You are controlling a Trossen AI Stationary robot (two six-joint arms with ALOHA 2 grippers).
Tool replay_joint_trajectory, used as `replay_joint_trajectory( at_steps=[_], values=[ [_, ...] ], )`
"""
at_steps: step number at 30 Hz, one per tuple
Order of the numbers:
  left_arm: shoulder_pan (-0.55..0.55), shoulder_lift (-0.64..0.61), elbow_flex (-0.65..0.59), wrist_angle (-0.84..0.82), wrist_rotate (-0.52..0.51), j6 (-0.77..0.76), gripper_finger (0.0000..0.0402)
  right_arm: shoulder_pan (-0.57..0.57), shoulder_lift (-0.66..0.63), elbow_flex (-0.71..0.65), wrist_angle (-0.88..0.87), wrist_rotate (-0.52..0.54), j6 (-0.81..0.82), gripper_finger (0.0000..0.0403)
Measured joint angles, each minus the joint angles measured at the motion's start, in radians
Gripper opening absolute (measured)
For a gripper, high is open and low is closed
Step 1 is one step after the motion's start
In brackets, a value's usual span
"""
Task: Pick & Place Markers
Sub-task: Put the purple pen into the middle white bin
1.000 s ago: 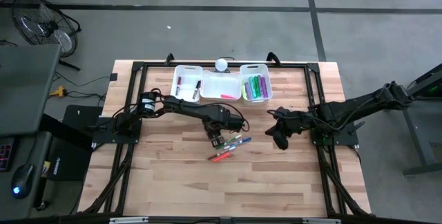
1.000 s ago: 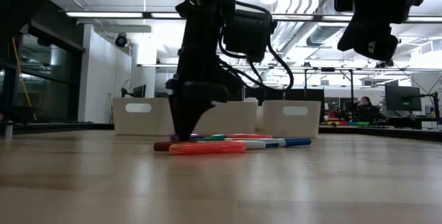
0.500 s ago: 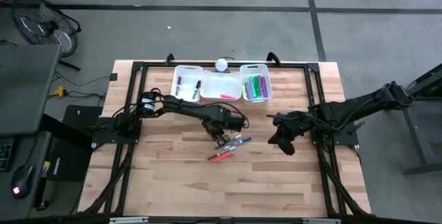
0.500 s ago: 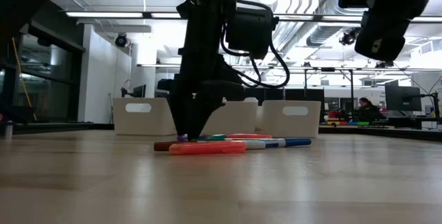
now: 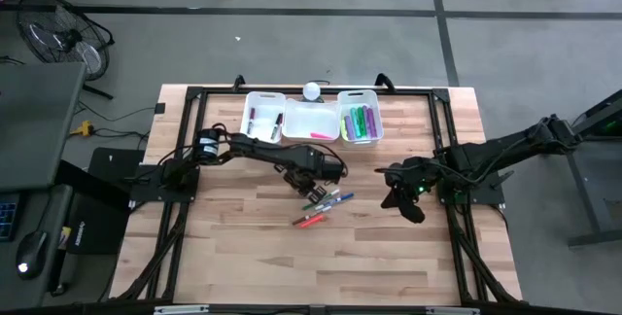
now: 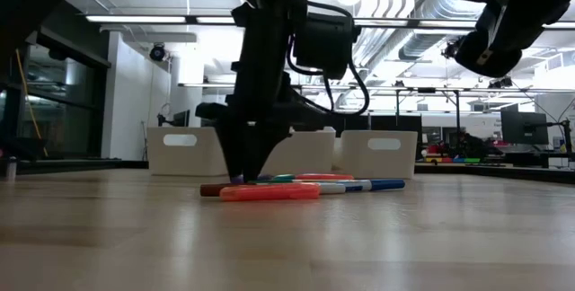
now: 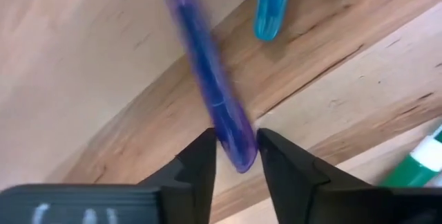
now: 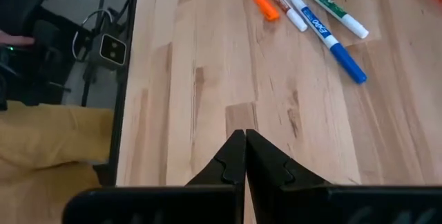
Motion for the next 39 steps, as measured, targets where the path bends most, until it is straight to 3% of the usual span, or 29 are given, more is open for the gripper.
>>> replay_joint_trajectory(
  at_steps=[9, 23, 31, 39],
  values=[
    [0.013, -0.002, 0.000, 0.009, 0.065, 0.027, 0.0034, 0.000, 0.000, 0.000, 0.000, 0.017, -0.001, 0.0000],
    [0.011, -0.006, 0.010, -0.039, 0.037, 0.181, 0.0027, 0.000, 0.000, 0.000, 0.001, 0.155, 0.007, 0.0000],
    [0.025, -0.004, 0.141, -0.156, -0.013, 0.274, 0.0028, 0.000, 0.000, 0.000, 0.001, 0.204, 0.007, 0.0000],
    [0.092, -0.006, 0.352, -0.285, -0.076, 0.392, 0.0028, 0.000, 0.000, 0.000, 0.002, 0.230, 0.008, 0.0000]
  ],
)
